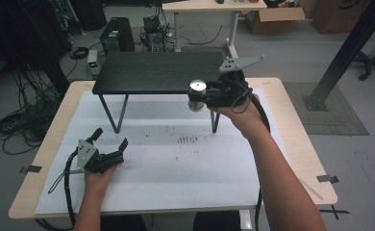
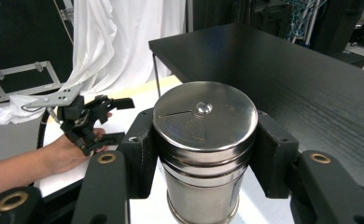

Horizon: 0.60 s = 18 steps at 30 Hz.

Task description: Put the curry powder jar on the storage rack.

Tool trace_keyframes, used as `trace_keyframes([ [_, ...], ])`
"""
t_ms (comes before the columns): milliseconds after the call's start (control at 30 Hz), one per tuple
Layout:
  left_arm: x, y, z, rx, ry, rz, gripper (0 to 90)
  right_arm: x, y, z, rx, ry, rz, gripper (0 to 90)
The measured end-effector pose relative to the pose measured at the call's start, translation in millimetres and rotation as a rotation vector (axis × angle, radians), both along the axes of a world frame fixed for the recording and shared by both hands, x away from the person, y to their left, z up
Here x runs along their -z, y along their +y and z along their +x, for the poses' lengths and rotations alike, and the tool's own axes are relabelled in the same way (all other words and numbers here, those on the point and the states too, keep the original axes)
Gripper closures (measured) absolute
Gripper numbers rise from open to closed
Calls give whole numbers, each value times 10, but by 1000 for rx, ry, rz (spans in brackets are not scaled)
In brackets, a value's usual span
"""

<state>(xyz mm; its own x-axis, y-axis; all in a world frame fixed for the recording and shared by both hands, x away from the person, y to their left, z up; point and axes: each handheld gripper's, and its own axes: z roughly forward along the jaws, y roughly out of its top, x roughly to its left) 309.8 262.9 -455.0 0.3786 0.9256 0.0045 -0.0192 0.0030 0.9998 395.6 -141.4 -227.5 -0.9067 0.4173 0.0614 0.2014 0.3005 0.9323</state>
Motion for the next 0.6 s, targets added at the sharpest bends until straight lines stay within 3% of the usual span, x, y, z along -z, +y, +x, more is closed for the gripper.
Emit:
trace_keyframes([
  [300, -1, 1, 0, -1, 1, 0, 2, -127, 40, 148, 17, -7, 1, 487],
  [600, 0, -2, 0, -1, -2, -3, 2, -154, 146, 336, 59, 1, -3, 487],
])
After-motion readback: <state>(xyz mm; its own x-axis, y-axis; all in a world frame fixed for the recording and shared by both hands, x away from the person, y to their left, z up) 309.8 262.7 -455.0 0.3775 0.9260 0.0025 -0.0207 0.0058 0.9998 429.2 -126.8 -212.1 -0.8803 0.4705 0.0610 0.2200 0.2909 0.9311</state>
